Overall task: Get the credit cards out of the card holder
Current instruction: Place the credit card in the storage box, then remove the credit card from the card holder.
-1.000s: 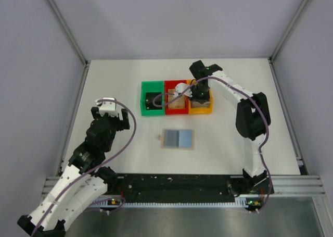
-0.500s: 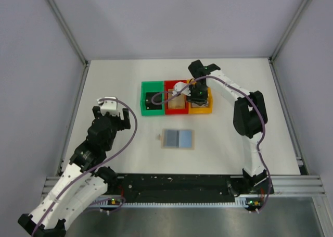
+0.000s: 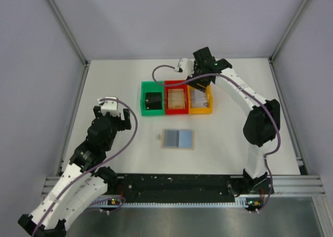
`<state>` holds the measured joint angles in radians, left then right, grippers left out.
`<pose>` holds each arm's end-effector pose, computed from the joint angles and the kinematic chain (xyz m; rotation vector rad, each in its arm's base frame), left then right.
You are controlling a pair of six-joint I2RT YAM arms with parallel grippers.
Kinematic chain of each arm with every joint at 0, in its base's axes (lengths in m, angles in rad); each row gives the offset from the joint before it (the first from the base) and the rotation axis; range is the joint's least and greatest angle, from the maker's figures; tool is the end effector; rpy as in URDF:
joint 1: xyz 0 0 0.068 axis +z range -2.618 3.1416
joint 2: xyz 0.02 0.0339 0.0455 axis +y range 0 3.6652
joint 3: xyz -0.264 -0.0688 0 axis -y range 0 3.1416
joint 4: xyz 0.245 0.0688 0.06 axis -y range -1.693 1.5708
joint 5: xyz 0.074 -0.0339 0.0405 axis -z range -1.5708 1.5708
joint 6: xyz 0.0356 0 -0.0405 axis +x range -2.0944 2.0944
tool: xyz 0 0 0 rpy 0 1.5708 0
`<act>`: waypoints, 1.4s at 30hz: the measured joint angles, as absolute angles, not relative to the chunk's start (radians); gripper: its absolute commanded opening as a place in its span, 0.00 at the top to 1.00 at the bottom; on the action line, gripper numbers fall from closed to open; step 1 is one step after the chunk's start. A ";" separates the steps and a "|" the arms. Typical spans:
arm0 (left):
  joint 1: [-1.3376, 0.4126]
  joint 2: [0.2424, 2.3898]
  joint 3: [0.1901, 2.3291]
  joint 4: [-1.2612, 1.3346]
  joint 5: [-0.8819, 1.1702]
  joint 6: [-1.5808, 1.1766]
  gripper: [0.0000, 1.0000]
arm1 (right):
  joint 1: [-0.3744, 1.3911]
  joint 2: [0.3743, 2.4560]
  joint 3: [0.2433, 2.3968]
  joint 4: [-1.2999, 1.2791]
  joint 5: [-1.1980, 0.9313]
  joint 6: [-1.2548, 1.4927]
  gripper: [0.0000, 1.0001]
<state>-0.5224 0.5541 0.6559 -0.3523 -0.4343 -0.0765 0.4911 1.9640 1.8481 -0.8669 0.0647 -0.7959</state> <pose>0.1254 -0.0549 0.3106 0.0958 1.7952 -0.0323 0.3822 0.2018 0.2975 -1.5176 2.0653 -0.1998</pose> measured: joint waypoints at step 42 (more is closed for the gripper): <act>-0.515 0.474 0.645 -0.353 -0.471 -0.105 0.15 | 1.103 1.824 1.137 -0.292 0.240 0.206 0.46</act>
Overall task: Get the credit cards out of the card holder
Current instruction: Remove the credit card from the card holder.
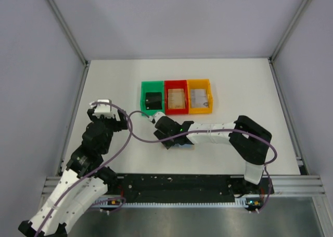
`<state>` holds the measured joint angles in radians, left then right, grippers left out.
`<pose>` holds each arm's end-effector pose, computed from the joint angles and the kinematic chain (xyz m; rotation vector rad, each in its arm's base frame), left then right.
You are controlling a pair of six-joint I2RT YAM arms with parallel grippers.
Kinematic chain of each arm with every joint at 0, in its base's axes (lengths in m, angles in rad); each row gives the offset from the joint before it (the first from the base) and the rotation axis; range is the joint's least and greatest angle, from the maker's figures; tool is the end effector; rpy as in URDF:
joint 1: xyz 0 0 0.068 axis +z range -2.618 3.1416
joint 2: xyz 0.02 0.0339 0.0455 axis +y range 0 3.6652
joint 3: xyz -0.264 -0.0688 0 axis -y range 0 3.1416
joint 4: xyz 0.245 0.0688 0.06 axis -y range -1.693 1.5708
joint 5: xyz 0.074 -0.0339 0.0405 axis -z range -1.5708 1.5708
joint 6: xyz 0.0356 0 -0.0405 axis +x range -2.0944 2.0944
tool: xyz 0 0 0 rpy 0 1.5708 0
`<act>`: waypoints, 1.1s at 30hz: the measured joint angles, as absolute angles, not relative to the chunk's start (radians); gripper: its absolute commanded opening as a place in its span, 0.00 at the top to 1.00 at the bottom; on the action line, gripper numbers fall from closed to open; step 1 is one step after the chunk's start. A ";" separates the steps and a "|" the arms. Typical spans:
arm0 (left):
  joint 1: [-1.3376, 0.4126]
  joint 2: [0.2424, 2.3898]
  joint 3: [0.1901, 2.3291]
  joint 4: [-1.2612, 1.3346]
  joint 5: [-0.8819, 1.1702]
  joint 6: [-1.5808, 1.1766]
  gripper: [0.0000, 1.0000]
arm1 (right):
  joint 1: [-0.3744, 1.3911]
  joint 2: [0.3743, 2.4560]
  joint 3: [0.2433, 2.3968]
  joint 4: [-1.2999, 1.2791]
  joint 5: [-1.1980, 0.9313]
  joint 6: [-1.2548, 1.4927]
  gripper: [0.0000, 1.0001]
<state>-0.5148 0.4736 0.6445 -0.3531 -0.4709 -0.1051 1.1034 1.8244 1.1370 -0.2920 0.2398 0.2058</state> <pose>0.1126 -0.0452 0.3155 0.0134 1.7331 -0.0433 0.1762 0.3303 0.1698 -1.0109 2.3125 0.2267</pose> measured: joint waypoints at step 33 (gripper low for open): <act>-0.514 0.525 0.647 -0.373 -0.295 -0.197 0.15 | 1.103 1.747 1.078 -0.397 0.239 0.202 1.00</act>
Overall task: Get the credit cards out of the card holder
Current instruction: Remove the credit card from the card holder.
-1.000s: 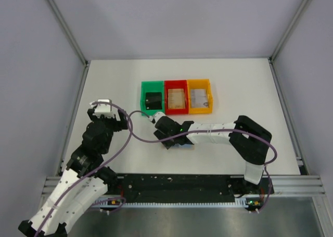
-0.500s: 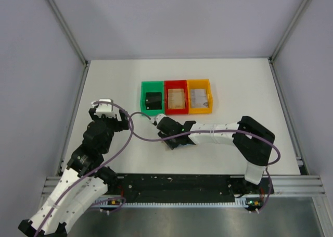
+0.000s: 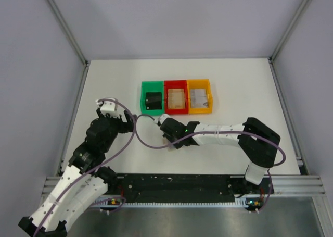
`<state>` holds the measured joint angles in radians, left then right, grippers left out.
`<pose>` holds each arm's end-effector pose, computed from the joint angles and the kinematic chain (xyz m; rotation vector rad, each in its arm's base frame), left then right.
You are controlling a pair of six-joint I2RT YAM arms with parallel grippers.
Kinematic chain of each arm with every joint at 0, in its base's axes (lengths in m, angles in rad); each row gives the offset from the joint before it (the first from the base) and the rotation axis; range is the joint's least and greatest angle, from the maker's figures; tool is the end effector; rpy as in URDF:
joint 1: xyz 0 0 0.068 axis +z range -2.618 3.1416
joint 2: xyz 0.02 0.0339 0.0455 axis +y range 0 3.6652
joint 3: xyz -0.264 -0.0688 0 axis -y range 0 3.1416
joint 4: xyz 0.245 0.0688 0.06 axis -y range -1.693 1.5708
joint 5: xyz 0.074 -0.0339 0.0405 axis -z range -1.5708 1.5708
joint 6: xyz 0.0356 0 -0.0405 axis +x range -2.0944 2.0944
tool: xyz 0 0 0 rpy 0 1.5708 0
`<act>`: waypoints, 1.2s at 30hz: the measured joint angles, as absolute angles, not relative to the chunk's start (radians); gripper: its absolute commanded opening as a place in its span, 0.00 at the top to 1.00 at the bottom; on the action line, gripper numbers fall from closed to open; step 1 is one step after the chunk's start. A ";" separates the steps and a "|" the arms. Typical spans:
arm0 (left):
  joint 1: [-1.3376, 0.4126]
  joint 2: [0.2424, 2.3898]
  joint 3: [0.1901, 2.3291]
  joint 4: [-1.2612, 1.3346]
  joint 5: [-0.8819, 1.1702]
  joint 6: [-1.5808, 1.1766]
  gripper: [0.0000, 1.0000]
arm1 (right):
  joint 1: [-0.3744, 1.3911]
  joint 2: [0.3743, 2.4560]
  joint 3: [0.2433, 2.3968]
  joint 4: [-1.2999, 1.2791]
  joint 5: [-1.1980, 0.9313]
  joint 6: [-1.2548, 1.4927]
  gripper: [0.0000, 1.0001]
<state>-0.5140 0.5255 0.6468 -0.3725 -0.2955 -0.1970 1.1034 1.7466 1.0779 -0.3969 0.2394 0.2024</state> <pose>0.1202 -0.0560 0.3083 0.0791 1.8154 -0.2356 0.1644 0.3070 0.1736 -1.0571 2.3705 0.1589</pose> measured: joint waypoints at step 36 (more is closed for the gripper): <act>-0.514 0.394 0.629 -0.389 -0.230 -0.414 0.15 | 1.073 1.699 0.975 -0.269 0.154 0.160 0.73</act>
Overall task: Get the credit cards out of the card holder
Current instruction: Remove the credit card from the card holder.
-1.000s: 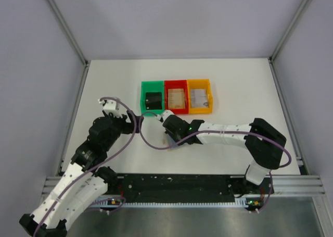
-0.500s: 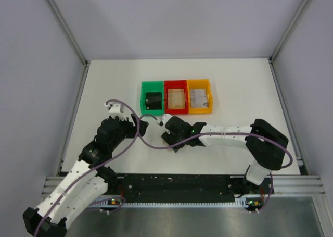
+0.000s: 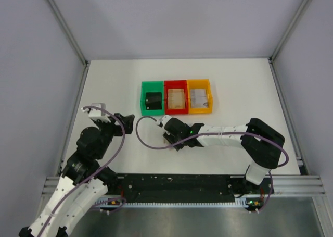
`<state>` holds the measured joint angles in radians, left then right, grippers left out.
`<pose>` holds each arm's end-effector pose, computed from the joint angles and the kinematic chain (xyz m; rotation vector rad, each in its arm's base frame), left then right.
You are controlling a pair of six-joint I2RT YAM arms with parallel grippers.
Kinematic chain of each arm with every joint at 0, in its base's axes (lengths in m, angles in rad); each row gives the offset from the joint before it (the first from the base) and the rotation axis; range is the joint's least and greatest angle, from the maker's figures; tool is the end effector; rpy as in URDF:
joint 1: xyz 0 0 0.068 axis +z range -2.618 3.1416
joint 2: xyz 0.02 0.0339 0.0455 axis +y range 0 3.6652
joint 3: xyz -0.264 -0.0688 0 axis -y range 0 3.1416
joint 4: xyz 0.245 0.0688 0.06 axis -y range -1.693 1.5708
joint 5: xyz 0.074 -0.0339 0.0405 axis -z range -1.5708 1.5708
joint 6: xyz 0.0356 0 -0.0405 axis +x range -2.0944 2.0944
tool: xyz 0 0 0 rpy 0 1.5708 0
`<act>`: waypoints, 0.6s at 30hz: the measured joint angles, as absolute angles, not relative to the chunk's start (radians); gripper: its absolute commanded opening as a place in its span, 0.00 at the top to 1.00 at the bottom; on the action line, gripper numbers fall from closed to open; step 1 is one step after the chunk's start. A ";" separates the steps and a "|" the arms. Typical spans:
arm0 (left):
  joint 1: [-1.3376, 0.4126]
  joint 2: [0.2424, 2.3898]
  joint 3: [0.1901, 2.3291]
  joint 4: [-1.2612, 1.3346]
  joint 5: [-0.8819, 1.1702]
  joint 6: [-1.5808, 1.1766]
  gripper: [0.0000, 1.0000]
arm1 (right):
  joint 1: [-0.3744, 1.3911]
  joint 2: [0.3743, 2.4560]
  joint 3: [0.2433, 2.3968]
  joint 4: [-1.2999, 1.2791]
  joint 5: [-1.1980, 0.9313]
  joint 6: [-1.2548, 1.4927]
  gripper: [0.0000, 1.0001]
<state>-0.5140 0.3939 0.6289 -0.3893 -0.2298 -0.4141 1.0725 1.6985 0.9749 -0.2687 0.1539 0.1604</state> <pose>0.0979 -0.0460 0.3135 -0.0848 1.7435 -0.4866 0.1657 0.2931 0.1667 -1.0786 2.3326 0.2804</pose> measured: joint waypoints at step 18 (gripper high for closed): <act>-0.514 0.492 0.542 -0.389 -0.118 -0.463 0.16 | 1.037 1.683 0.974 -0.272 0.107 0.165 1.00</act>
